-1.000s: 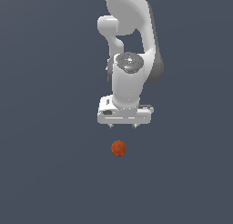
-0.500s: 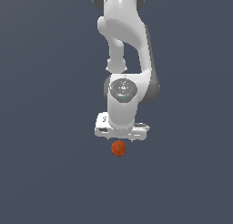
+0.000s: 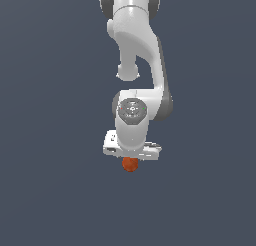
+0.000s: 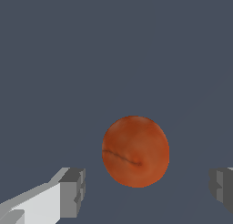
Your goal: Pick up the object and move it to a goal position.
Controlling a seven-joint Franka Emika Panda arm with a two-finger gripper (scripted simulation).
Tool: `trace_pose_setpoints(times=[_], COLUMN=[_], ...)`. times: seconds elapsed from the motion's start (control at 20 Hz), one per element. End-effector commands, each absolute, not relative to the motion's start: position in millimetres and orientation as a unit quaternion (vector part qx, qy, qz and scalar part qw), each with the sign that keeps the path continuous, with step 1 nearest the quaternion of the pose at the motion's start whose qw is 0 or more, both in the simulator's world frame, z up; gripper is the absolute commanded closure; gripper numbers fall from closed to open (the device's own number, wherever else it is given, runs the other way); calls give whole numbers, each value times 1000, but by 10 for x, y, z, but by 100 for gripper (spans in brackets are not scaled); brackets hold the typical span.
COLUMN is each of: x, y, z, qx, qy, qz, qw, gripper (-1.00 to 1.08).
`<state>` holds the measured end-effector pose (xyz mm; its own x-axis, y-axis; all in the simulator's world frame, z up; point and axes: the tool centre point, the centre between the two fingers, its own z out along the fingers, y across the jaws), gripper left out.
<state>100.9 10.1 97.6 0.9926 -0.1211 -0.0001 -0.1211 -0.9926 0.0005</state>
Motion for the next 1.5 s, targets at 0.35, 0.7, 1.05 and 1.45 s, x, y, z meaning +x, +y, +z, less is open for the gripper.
trace_pose_setpoints(times=[0.35, 0.7, 1.05, 1.45], x=[1008, 1003, 1018, 1018], y=[98, 100, 100, 100], z=[781, 469, 470, 470], qx=[998, 998, 998, 998], qy=[-61, -61, -61, -61], qz=[0, 0, 0, 0], qw=[0, 0, 0, 0], gripper=[-92, -92, 108, 108])
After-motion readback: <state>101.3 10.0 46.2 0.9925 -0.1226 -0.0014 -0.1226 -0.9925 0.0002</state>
